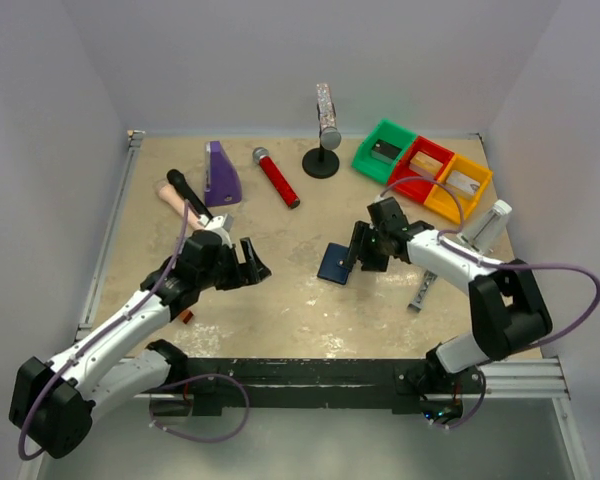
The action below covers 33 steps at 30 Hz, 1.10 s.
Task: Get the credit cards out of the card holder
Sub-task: Pick up the card holder from the center of the board.
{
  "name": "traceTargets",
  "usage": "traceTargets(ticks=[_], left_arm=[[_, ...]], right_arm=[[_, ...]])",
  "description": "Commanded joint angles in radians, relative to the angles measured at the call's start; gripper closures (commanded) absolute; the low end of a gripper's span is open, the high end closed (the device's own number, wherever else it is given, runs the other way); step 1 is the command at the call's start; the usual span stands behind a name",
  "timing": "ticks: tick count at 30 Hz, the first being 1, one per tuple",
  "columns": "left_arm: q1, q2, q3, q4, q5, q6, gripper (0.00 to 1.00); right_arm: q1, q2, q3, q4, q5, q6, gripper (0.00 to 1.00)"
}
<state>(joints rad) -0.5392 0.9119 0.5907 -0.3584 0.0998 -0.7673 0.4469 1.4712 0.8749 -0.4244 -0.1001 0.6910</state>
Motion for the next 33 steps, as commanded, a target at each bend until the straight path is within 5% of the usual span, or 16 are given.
traceTargets(ticks=[1, 14, 33], left_arm=[[-0.004, 0.05, 0.0, 0.097, 0.054, 0.005, 0.17], [-0.011, 0.292, 0.106, 0.219, 0.129, -0.001, 0.27], [-0.142, 0.594, 0.296, 0.228, 0.023, -0.007, 0.53]], right_arm=[[-0.023, 0.063, 0.078, 0.075, -0.079, 0.019, 0.47], [-0.102, 0.162, 0.118, 0.101, -0.139, 0.022, 0.5], [-0.132, 0.248, 0.107, 0.179, -0.25, 0.044, 0.58]])
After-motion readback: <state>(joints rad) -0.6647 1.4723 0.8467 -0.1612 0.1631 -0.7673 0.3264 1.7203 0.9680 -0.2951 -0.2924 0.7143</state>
